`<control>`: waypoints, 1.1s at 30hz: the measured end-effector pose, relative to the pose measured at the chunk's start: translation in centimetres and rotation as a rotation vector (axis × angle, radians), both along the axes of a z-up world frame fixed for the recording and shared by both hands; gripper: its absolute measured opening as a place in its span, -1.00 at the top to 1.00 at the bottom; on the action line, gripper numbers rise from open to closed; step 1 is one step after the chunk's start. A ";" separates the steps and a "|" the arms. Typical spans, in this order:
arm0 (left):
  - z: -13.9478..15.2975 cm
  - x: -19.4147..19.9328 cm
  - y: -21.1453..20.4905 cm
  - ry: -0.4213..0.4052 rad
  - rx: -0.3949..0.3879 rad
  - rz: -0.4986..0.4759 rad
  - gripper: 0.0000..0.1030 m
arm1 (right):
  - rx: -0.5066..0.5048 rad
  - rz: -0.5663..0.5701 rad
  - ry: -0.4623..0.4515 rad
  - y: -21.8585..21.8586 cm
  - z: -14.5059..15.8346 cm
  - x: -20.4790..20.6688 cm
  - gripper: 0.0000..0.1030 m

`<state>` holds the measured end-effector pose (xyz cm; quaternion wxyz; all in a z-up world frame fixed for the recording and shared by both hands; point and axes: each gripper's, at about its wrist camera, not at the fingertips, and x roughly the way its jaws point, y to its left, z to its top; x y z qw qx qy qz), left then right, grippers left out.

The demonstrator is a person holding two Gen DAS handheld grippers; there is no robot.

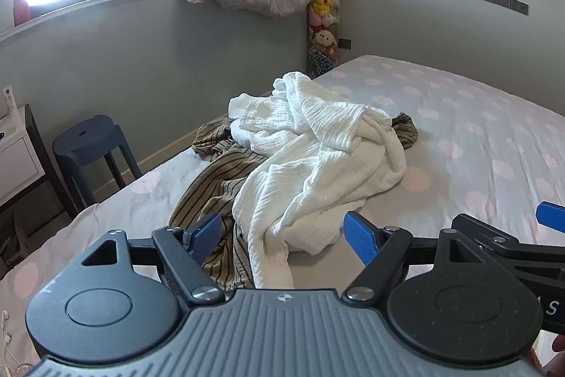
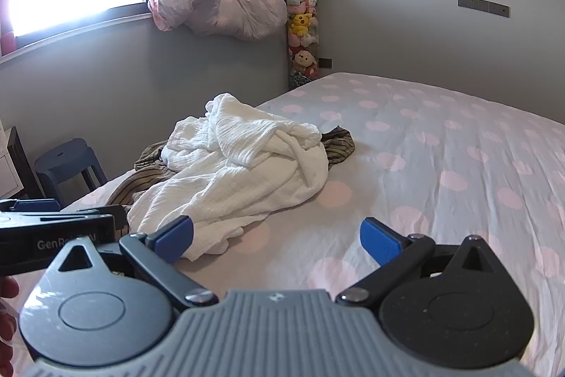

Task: Fold clothes
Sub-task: 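Approach the crumpled white gauze garment on the bed with both tools open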

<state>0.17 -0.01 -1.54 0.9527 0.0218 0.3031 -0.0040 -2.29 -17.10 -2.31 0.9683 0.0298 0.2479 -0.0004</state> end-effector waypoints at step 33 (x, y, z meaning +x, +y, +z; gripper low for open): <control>-0.1 0.2 0.2 0.012 -0.003 0.001 -0.47 | -0.003 0.008 -0.009 0.0 -0.5 0.1 -0.97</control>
